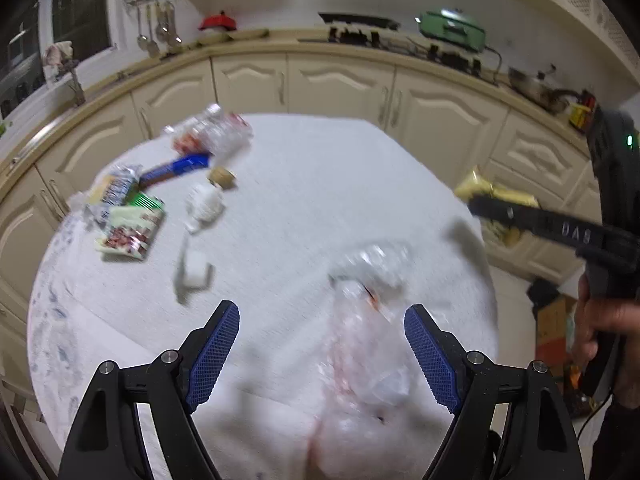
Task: Collect trash
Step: 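Lift the clear bag with the left tool while the right tool lifts the yellow wrapper, then carry both items to the wastebasket and open both tools to drop them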
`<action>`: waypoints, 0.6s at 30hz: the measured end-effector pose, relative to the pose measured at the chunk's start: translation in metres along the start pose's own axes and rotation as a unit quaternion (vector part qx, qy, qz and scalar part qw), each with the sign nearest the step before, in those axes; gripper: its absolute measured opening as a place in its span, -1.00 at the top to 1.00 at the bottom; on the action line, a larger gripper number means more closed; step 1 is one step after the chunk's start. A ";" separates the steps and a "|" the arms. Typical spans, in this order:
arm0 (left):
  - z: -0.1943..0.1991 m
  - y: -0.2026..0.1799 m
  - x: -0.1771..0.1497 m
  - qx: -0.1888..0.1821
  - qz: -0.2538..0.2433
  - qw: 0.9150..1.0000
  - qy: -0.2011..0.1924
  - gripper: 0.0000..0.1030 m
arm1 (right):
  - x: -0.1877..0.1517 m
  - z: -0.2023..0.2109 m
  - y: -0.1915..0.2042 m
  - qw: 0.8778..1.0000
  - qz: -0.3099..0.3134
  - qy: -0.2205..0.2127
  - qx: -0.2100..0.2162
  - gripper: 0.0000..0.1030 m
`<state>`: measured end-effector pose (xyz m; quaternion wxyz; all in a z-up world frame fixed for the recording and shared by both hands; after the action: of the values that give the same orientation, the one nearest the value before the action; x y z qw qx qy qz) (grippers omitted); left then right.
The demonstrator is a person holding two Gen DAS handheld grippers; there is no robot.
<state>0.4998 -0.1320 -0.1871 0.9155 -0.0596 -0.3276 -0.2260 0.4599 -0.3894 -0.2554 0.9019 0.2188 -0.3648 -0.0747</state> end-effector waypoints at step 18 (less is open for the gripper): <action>-0.018 -0.050 0.028 -0.059 -0.018 0.998 0.007 0.53 | -0.006 0.045 -0.040 0.998 -0.036 -0.030 -0.039 0.48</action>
<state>0.5066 -0.1912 -0.1852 0.9084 -0.1061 -0.3079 -0.2621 0.4259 -0.4389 -0.2488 0.8950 0.1938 -0.3808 -0.1279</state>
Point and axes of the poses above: each gripper's, at about its wrist camera, not at the fingertips, and z roughly against the way its jaws point, y to its left, x to its top, the point moved 4 cm from there along -z, roughly the way its jaws point, and after that the axes turned 7 degrees about x, right-handed, at the moved point
